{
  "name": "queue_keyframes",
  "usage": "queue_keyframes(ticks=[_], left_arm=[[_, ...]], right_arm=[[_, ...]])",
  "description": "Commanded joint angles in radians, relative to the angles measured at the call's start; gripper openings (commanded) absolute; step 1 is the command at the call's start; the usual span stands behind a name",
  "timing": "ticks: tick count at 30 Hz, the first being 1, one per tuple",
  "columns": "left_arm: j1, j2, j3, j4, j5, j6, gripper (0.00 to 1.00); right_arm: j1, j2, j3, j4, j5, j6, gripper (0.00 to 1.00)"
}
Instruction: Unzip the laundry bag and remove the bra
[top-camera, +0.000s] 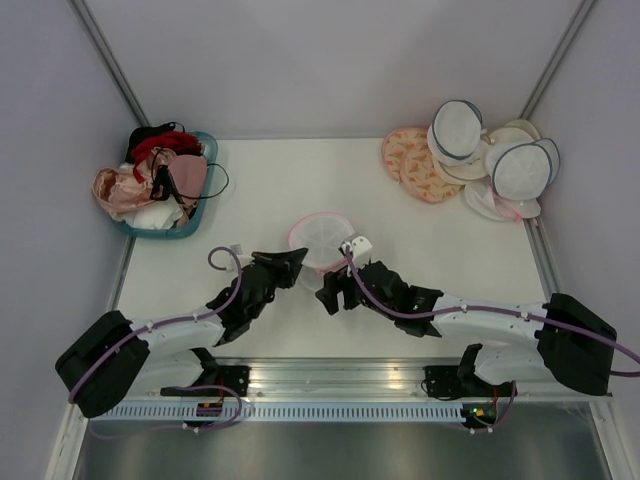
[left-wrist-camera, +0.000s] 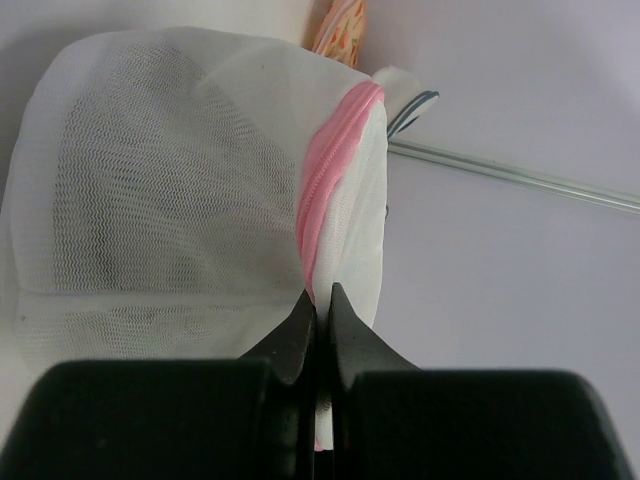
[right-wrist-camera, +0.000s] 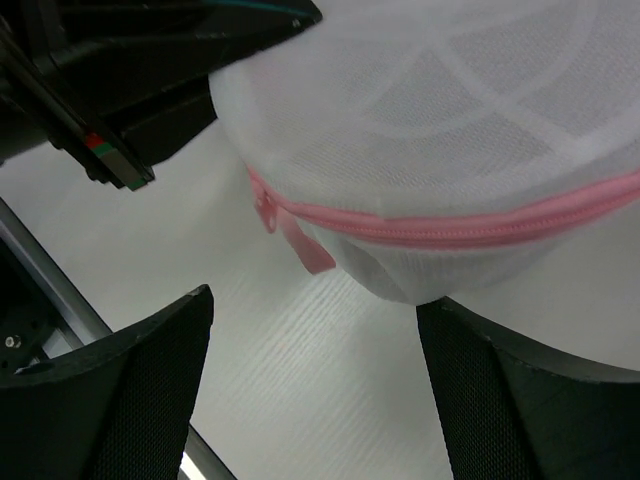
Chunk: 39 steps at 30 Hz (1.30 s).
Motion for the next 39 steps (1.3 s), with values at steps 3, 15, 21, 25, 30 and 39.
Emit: queue_keyframes(ticks=[3, 15, 21, 25, 30, 39], left_arm=[[-0.008, -0.031, -0.026, 0.072, 0.017, -0.075, 0.02], [-0.014, -0.023, -0.052, 0.091, 0.015, -0.101, 0.02], [-0.014, -0.053, -0.058, 0.083, -0.012, -0.087, 0.02], [-0.012, -0.047, -0.055, 0.088, -0.015, -0.087, 0.02], [-0.014, -0.044, -0.05, 0.092, -0.006, -0.084, 0.02], [-0.014, -0.046, -0.053, 0.1, 0.02, -0.084, 0.02]], right_arm=[[0.018, 0.03, 0.063, 0.16, 0.017, 0.011, 0.84], [0.035, 0.113, 0.12, 0.218, 0.026, 0.019, 0.6], [0.092, 0.058, 0.138, 0.035, 0.099, 0.037, 0.71], [0.129, 0.026, 0.14, -0.094, 0.116, 0.081, 0.73], [0.207, -0.005, 0.137, -0.119, 0.165, 0.108, 0.73], [0.207, 0.086, 0.176, -0.007, 0.236, 0.046, 0.72]])
